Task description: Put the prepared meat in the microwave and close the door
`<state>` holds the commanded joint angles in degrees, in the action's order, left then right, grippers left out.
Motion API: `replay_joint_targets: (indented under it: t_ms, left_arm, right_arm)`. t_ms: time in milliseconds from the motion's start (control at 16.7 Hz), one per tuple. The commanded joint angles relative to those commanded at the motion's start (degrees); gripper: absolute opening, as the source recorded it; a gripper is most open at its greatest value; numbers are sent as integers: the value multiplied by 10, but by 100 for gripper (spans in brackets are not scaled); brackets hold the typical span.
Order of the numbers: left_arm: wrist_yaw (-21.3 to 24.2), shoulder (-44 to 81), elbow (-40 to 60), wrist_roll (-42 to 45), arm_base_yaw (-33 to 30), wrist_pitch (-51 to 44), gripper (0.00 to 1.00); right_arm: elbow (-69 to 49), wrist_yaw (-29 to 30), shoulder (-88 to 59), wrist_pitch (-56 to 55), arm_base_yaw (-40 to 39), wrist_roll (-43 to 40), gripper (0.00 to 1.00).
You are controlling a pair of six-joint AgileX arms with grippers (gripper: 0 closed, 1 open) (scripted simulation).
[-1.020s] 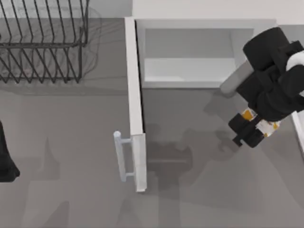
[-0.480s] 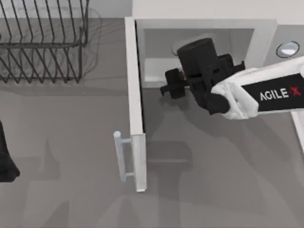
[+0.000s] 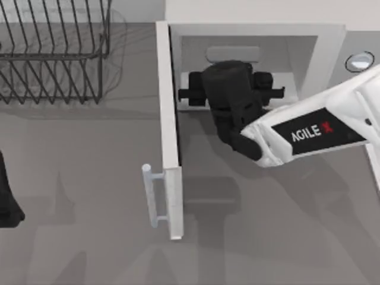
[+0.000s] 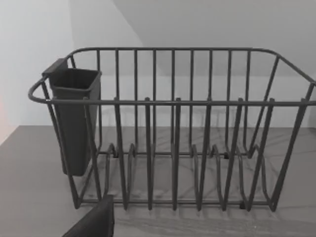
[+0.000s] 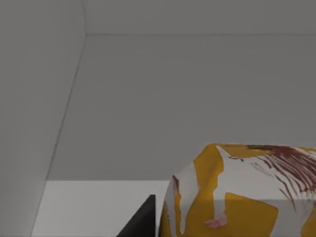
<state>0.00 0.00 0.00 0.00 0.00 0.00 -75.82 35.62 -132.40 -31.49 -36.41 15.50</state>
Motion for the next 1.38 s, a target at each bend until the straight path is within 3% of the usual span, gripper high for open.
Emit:
replay_joint_targets:
  t_ms: [480,960,1380]
  left_arm:
    - [0,0,0,0,0,0,100]
    - [0,0,0,0,0,0,100]
    - [0,0,0,0,0,0,100]
  right_arm:
    - [-34,-21,-5,-11,9,-5,0]
    - [-272,-89,-150,76,59,-43,0]
    - [-498,-86,-268,193,90,-50,0]
